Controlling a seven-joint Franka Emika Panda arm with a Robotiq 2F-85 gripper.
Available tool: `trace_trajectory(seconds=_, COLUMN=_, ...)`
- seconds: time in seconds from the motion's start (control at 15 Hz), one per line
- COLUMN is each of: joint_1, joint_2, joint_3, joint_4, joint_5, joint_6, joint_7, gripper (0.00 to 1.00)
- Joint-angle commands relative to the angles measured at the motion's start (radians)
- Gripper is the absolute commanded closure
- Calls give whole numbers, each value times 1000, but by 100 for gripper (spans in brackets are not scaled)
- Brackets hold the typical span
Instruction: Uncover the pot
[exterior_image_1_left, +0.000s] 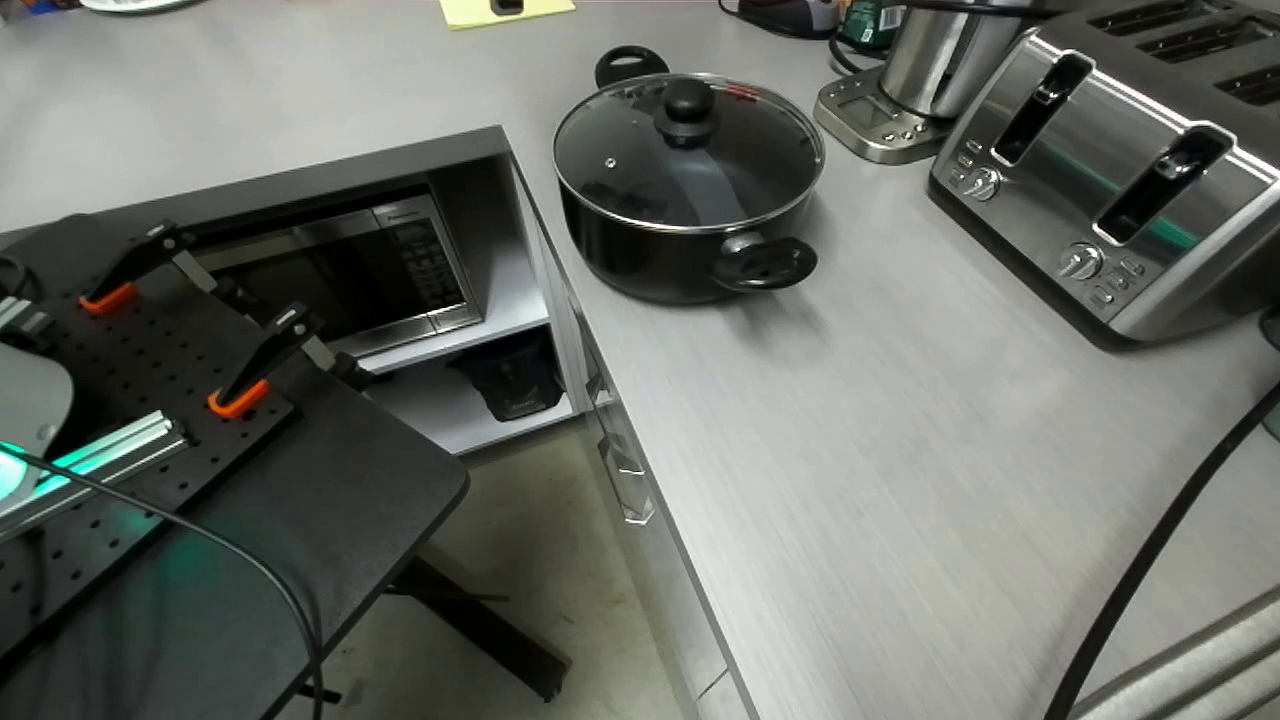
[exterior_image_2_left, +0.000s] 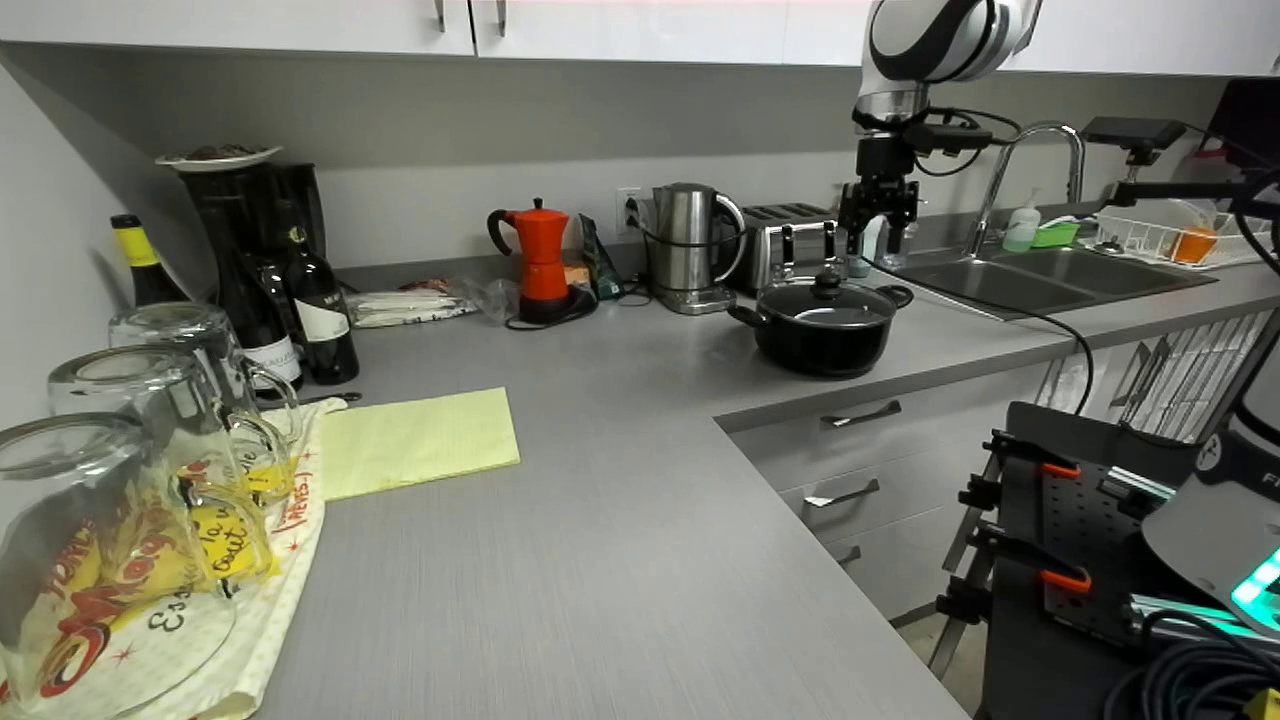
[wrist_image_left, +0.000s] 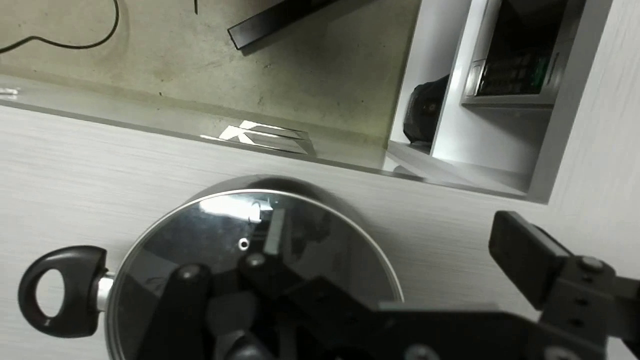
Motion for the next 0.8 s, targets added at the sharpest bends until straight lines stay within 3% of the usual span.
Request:
trace_trajectory(seconds=0.0, joint_1=-29, joint_2=103, joint_3=-17, joint_4=102, joint_5=42, joint_6=-30, joint_7=64, gripper=0)
trace_trajectory(seconds=0.73, joint_1=-83, joint_2=305, joint_3=-54, joint_4=243, joint_5=43, joint_6=30, joint_7=226, gripper=0)
